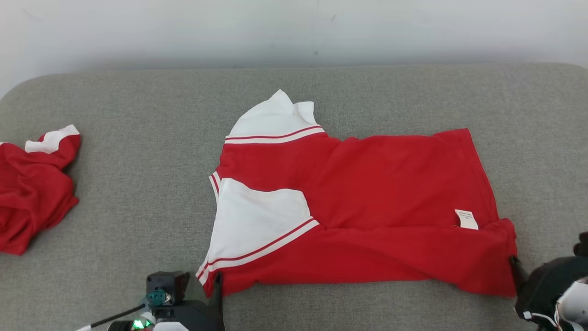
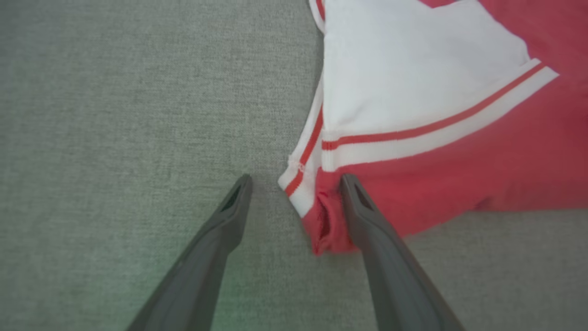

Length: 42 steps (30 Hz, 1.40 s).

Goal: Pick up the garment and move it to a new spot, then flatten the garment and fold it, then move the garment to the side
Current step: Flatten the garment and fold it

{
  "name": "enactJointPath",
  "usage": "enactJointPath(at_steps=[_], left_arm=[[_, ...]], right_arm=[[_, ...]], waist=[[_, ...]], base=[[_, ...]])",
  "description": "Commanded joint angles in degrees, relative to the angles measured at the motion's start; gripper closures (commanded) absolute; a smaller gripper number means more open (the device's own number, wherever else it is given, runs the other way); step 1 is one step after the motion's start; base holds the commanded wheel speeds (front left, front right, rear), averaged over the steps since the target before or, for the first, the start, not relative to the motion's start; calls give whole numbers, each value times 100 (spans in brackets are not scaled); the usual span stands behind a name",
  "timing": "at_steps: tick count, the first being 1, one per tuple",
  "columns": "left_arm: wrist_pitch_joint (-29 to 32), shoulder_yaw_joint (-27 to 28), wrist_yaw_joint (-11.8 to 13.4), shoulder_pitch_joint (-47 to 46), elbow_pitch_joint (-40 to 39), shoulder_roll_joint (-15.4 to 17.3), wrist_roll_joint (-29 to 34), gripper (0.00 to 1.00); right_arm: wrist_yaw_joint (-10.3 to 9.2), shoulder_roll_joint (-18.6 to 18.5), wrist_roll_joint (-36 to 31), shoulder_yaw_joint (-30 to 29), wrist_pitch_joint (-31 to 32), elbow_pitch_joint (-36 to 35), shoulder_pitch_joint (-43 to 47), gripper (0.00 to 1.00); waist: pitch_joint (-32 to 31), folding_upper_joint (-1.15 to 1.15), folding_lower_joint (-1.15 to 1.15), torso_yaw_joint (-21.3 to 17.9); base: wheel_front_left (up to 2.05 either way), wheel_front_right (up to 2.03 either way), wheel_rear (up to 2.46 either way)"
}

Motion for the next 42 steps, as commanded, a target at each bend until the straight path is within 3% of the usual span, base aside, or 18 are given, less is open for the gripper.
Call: enactJointPath(at_steps=[1,6,7,9,10,11,12,21,35,36,37,38,39,40,42], left_arm=[[37,22,23,-70,81,-5,-47,0],[328,-23,-2,-91,166,-57,-201,0],[395,-35,-16,-65,174,-68,-244,11],[560,-76,-63,4,177,-73,-309,61],[635,-99,-62,47,175,-78,-337,78],[684,-125,-93,71,159,-80,-364,100],[730,-138,-127,101,145,-80,-408,100],[886,-119,-35,416,-186,73,-586,100],[1046,-19,494,1139,-1208,317,-745,100],[1057,-18,529,1165,-1245,330,-740,76],[1066,-23,562,1191,-1275,343,-740,35],[1076,-12,598,1214,-1313,356,-741,4],[1103,8,642,1248,-1343,370,-761,0],[1102,29,673,1259,-1374,396,-755,0],[1022,124,744,1215,-1481,436,-735,0]], right_arm=[[-12,12,45,26,10,132,-127,0],[-12,12,201,165,325,686,-356,0],[-12,8,182,210,437,779,-365,0],[-12,23,224,277,611,908,-361,0],[-12,34,262,319,715,958,-345,0],[-12,38,284,334,769,980,-334,56],[-12,39,286,340,746,955,-328,100],[-13,-105,386,29,645,443,-13,100],[-13,-5,580,-435,795,-105,680,100],[-13,-1,620,-433,807,-40,712,100],[-13,-2,655,-438,788,11,737,100],[-13,-3,679,-447,737,47,738,64],[-13,-4,654,-476,694,105,733,13],[-13,-2,570,-480,628,128,715,0],[-13,1,542,-513,455,133,573,0]], waist=[[41,0,1,11],[85,0,1,72],[88,0,1,89],[79,0,1,115],[70,0,1,124],[56,0,1,135],[42,0,1,141],[-158,0,1,153],[-347,0,1,115],[-349,0,1,118],[-351,0,1,122],[-352,0,1,125],[-353,0,1,125],[-353,0,1,126],[-350,0,1,129]], base=[[0,0,0],[0,0,0],[0,0,0],[0,0,0],[0,0,0],[0,0,0],[0,0,0],[0,0,0],[0,0,0],[0,0,0],[0,0,0],[0,0,0],[0,0,0],[0,0,0],[0,0,0]])
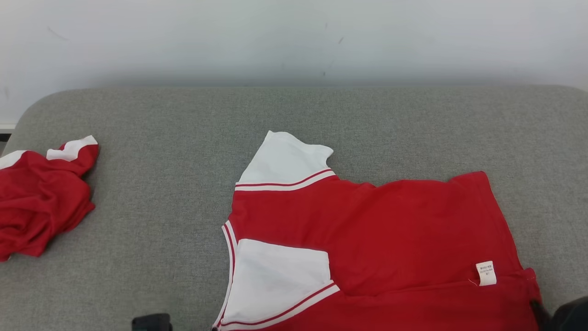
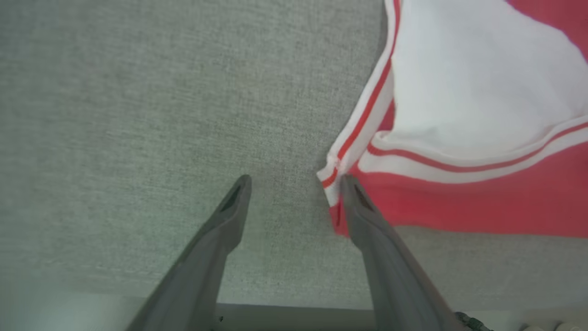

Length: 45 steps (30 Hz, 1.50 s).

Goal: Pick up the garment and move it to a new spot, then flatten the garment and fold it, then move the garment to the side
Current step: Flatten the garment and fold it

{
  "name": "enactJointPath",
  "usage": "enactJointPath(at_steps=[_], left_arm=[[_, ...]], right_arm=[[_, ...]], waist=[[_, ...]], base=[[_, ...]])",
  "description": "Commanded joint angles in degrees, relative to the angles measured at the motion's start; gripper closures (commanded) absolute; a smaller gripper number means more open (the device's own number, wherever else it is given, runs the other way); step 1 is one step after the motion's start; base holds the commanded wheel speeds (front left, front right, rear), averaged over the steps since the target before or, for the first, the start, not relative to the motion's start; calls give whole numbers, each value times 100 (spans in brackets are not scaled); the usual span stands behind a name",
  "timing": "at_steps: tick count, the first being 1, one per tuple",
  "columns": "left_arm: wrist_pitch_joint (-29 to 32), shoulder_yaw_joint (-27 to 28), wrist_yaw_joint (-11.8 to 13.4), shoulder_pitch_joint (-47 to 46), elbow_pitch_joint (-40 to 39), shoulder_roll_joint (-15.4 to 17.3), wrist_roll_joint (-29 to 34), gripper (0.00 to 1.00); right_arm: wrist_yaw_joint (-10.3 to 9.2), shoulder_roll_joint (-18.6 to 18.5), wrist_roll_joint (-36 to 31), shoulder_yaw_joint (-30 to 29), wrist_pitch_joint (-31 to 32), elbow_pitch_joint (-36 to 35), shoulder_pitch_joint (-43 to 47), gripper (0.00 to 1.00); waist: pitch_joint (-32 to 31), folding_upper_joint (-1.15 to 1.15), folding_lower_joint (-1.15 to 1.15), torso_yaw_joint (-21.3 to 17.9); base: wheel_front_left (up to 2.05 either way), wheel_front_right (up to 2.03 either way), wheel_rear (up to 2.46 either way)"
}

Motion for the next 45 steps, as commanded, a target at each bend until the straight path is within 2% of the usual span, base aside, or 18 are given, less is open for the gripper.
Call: enactJointPath(at_steps=[1,4,9,11,12,16,20,30,39,45], left_arm=[[-59,52,30,-26,-61,56,40,0],[-178,235,14,-235,-227,120,43,0],[-183,453,-372,-1022,-221,349,116,0],[-124,555,-680,-1380,-140,290,-93,0],[-59,612,-830,-1580,-21,366,-139,0],[222,820,-1199,-2386,480,478,-327,0],[476,869,-1327,-3192,1016,497,-297,0],[1154,591,-1633,-4797,1938,263,-110,0],[1349,423,-1820,-5318,2418,80,-69,0],[1362,325,-1725,-5545,2715,134,117,0]], right_arm=[[-14,-7,-33,6,-81,-21,-131,0],[-14,-12,-133,8,-208,-118,-394,0],[-14,-56,-378,161,-112,-283,-1057,0],[-14,-128,-425,314,40,-280,-1404,0],[-14,-162,-449,414,141,-243,-1579,0],[-14,-227,-512,867,545,93,-2414,0],[-14,-235,-506,1186,663,655,-3262,0],[-14,-272,-566,1875,354,1877,-4898,0],[-14,-323,-455,2056,57,2272,-5254,0],[-14,-270,-380,2229,-47,2479,-5330,0]], waist=[[4,0,0,-1],[20,0,0,-19],[156,0,0,-107],[256,0,0,-178],[321,0,0,-224],[642,0,0,-505],[967,0,0,-738],[1912,0,0,-1215],[2123,0,0,-1364],[2184,0,0,-1517]], base=[[0,0,0],[0,0,0],[0,0,0],[0,0,0],[0,0,0],[0,0,0],[0,0,0],[0,0,0],[0,0,0],[0,0,0]])
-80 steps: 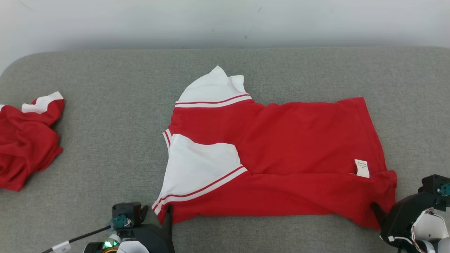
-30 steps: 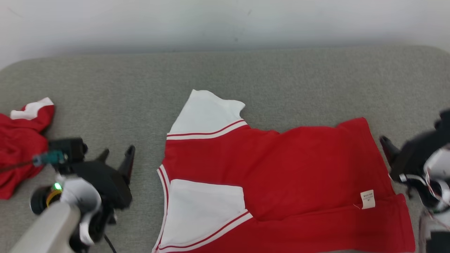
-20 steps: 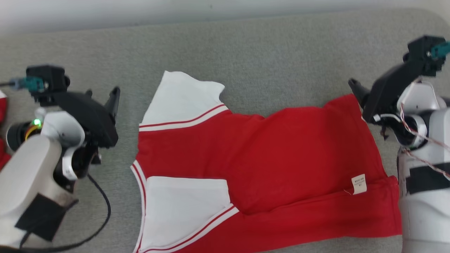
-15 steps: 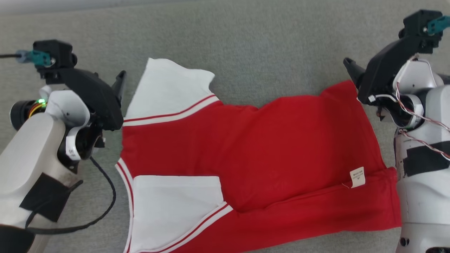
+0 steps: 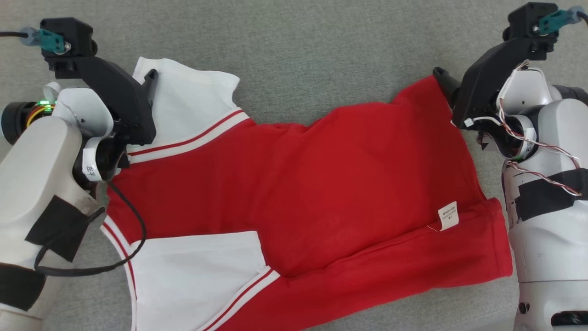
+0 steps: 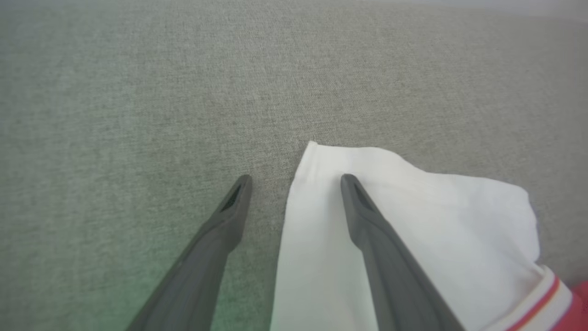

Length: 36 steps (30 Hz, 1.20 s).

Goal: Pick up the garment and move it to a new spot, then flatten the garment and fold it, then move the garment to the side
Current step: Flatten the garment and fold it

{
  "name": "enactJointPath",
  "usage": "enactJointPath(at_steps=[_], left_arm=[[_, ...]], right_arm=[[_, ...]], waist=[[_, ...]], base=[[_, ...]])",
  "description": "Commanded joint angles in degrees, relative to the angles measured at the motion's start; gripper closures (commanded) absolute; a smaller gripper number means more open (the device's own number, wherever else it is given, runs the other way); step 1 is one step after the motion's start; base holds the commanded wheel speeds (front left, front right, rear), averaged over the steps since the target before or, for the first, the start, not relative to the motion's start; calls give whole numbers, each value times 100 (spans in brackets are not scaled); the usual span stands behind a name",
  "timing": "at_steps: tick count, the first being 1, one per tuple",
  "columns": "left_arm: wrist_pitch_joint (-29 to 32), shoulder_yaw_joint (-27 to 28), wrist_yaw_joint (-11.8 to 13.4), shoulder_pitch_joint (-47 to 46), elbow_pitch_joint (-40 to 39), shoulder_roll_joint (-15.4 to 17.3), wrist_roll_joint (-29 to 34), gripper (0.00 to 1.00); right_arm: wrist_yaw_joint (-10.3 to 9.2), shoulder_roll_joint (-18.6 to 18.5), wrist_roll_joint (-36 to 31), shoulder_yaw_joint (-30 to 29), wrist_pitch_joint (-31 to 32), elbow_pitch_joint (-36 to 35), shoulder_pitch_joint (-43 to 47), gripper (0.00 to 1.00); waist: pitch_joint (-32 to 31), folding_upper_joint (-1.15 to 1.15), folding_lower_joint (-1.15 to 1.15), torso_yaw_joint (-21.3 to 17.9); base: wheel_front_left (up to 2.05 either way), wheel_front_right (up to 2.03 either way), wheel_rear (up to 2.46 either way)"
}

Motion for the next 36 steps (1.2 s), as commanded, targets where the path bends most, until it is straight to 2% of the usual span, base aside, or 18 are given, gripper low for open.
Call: enactJointPath(at_steps=[1,9,10,11,12,17,20,26,28,31,34,35,36], left_arm=[[80,-56,36,-61,89,33,69,0],[913,-333,-3,-67,312,49,-29,2],[1013,-363,-31,-62,285,59,-48,30],[1096,-387,-66,-62,247,64,-66,85],[1170,-418,-105,-57,202,65,-85,100],[1532,-609,-269,-197,-15,339,63,100],[1686,-661,-236,-273,-175,456,131,100],[1737,-623,-122,-312,-507,492,108,100],[1723,-607,-80,-274,-567,520,94,100],[1695,-585,-50,-227,-626,545,78,100],[1641,-569,-9,-182,-702,569,76,100],[1618,-565,-8,-174,-723,573,80,100],[1570,-560,-2,-182,-750,582,108,100]], right_arm=[[-14,16,45,47,-47,41,-83,0],[-14,-82,147,225,-163,298,-185,0],[-14,-94,151,241,-172,317,-199,0],[-14,-105,159,259,-185,333,-207,0],[-14,-117,165,278,-191,347,-218,0],[-14,-178,234,559,-121,410,-391,0],[-14,-244,304,715,50,541,-487,0],[-14,-437,660,1191,478,615,-524,0],[-14,-521,738,1351,575,587,-481,7],[-14,-600,814,1475,627,563,-433,11],[-14,-678,931,1652,679,544,-379,75],[-14,-719,962,1714,708,543,-361,100],[-14,-761,979,1747,706,535,-354,100]], waist=[[67,-1,-1,-84],[75,-1,-1,-137],[75,-1,-1,-137],[77,-1,-1,-136],[81,-1,-1,-136],[167,-1,-1,-177],[221,-1,-1,-157],[304,-1,-1,-79],[326,-1,-1,-74],[342,-1,-1,-72],[369,-1,-1,-72],[375,-1,-1,-72],[381,-1,-1,-70]], base=[[0,0,0],[0,0,0],[0,0,0],[0,0,0],[0,0,0],[0,0,0],[0,0,0],[0,0,0],[0,0,0],[0,0,0],[0,0,0],[0,0,0],[0,0,0]])
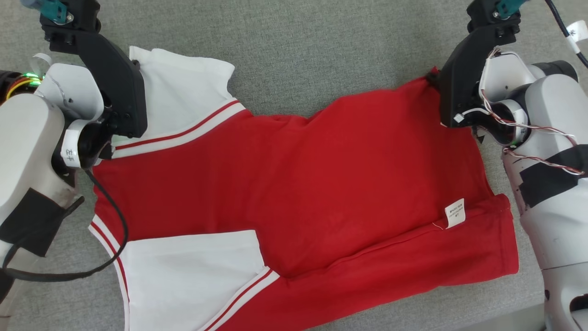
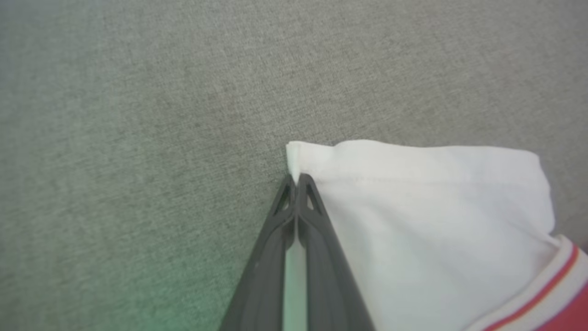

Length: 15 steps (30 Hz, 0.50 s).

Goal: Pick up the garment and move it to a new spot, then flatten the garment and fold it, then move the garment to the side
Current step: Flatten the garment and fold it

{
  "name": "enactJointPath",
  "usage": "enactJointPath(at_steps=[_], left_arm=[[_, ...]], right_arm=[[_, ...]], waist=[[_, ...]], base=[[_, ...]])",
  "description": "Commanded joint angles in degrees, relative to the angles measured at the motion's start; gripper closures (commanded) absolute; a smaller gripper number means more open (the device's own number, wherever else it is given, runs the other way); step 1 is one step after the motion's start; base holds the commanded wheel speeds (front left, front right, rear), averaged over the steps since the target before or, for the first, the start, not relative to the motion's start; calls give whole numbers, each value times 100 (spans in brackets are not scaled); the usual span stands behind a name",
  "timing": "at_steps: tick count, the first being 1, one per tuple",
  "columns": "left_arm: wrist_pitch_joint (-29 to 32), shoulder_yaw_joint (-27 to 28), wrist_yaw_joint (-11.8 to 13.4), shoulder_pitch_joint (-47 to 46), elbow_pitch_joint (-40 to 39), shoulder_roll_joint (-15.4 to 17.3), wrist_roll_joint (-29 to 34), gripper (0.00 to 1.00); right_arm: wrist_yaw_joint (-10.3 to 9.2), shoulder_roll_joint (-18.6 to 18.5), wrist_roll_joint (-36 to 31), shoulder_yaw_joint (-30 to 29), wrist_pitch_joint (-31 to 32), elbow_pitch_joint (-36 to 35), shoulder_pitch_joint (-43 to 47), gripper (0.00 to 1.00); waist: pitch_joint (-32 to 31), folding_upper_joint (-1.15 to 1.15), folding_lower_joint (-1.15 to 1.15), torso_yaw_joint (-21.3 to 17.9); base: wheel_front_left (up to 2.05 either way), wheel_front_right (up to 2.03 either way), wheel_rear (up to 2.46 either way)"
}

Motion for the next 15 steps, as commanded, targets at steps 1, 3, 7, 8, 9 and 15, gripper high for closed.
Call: enactJointPath(at_steps=[1,3,7,8,9,15], left_arm=[[-51,-42,11,157,76,31,86,100],[-447,-1,37,29,48,75,270,100],[-1353,57,-7,-125,109,-8,590,100],[-1555,52,-31,-143,147,-37,672,100],[-1795,53,-50,-192,158,-57,764,100],[-2849,81,-243,-357,496,-188,1013,100]], right_arm=[[-14,-87,-10,11,-9,79,165,100],[-14,-123,-81,-52,-255,18,105,100],[-14,-20,-230,-221,-811,60,17,100],[-14,21,-274,-256,-962,88,-11,100],[-14,42,-322,-295,-1129,105,-48,100],[-14,153,-565,-484,-1775,446,-149,100]], waist=[[8,0,1,2],[18,0,1,9],[-13,0,1,28],[-24,0,1,34],[-28,0,1,41],[-93,0,1,128]], base=[[0,0,0],[0,0,0],[0,0,0],[0,0,0],[0,0,0],[0,0,0]])
